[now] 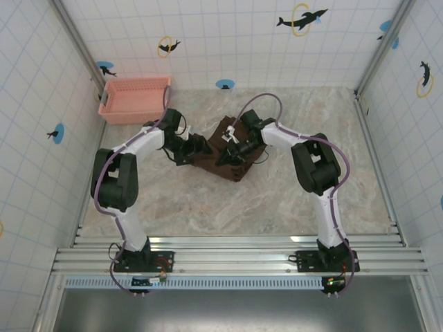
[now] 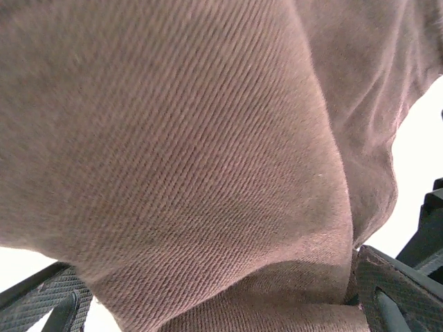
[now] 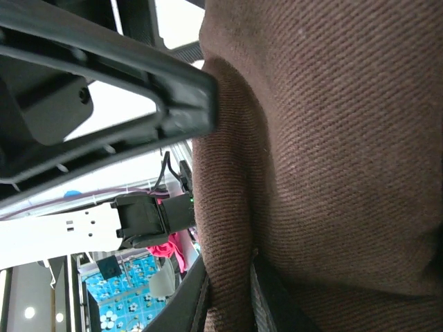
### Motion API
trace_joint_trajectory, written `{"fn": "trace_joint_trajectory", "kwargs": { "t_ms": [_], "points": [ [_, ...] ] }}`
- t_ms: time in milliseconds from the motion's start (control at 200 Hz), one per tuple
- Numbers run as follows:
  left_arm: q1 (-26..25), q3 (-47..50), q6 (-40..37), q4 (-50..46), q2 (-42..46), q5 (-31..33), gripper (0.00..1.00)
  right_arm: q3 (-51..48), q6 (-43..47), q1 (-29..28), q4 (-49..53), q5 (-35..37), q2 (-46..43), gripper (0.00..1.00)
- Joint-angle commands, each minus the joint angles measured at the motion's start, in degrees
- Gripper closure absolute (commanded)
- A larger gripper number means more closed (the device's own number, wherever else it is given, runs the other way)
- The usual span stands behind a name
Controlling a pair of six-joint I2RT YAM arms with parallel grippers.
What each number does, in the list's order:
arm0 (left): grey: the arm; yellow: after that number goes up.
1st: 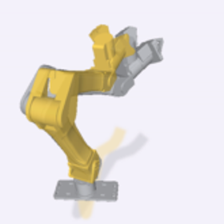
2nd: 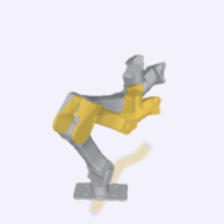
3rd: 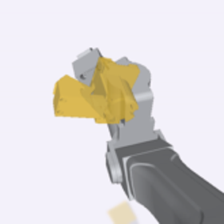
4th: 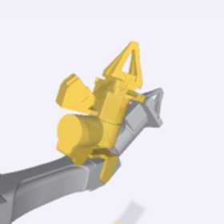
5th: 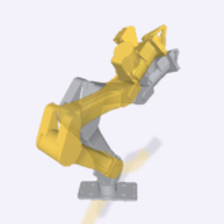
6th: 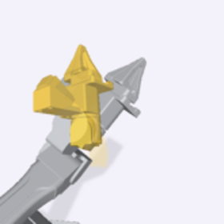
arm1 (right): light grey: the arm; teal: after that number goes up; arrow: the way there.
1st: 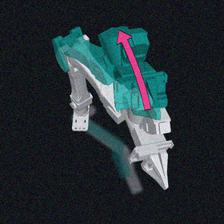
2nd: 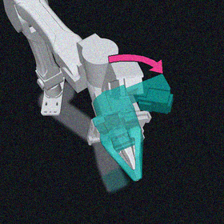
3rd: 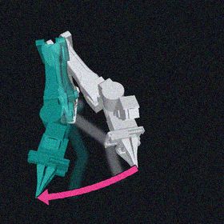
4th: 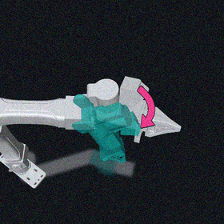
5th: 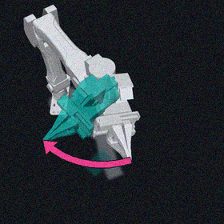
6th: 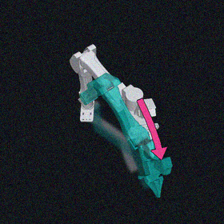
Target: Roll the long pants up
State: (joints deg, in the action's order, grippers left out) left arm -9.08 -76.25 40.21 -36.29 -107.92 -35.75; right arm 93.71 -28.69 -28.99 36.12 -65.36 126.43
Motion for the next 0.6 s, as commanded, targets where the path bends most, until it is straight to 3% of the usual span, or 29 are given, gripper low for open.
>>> {"fn": "trace_joint_trajectory", "kwargs": {
  "t_ms": [0,230,595],
  "points": [
    [-0.59,0.79,2.84,-2.02,-1.52,-1.32,0.03,2.02,1.0,0.03,0.89,-2.33,0.61,0.82],
    [-0.59,-2.3,-0.25,-12.96,-1.31,3.64,0.03,2.77,1.68,0.42,1.23,-2.36,1.45,0.82],
    [-0.7,-2.14,4.73,-7.98,-9.56,4.29,0.03,2.09,4.46,0.43,2.3,-3.96,1.13,0.83]
  ]
}}
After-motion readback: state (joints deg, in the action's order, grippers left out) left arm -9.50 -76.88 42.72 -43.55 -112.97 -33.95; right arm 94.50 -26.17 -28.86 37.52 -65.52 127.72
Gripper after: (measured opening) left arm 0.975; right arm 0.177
